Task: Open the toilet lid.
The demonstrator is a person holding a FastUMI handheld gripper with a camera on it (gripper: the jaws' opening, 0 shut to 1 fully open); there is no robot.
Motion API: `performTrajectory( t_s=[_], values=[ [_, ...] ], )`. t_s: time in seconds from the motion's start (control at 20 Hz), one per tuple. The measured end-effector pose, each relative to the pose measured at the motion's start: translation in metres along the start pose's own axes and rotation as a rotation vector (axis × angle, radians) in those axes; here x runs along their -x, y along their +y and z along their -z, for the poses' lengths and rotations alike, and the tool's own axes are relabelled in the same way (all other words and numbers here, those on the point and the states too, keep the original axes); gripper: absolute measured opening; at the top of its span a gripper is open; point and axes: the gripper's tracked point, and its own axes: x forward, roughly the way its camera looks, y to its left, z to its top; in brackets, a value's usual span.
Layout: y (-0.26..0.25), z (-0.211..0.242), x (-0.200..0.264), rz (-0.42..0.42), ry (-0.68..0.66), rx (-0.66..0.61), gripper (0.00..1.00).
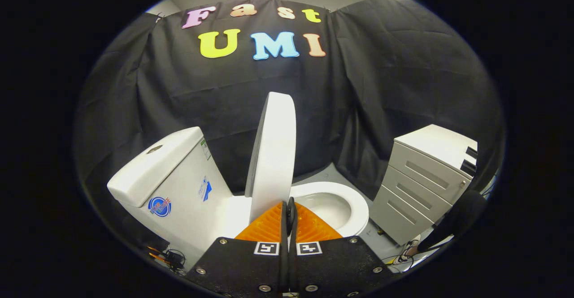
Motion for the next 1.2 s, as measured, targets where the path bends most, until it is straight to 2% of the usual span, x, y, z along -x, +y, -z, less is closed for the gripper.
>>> performTrajectory(
  t_s=[0.2, 0.55, 1.2],
  values=[
    [0.021, -0.005, 0.007, -0.017, -0.025, 0.067, 0.0],
    [0.053, -0.007, 0.013, -0.057, -0.052, 0.065, 0.0],
    [0.117, 0.001, 0.022, -0.142, -0.057, 0.18, 0.0]
  ],
)
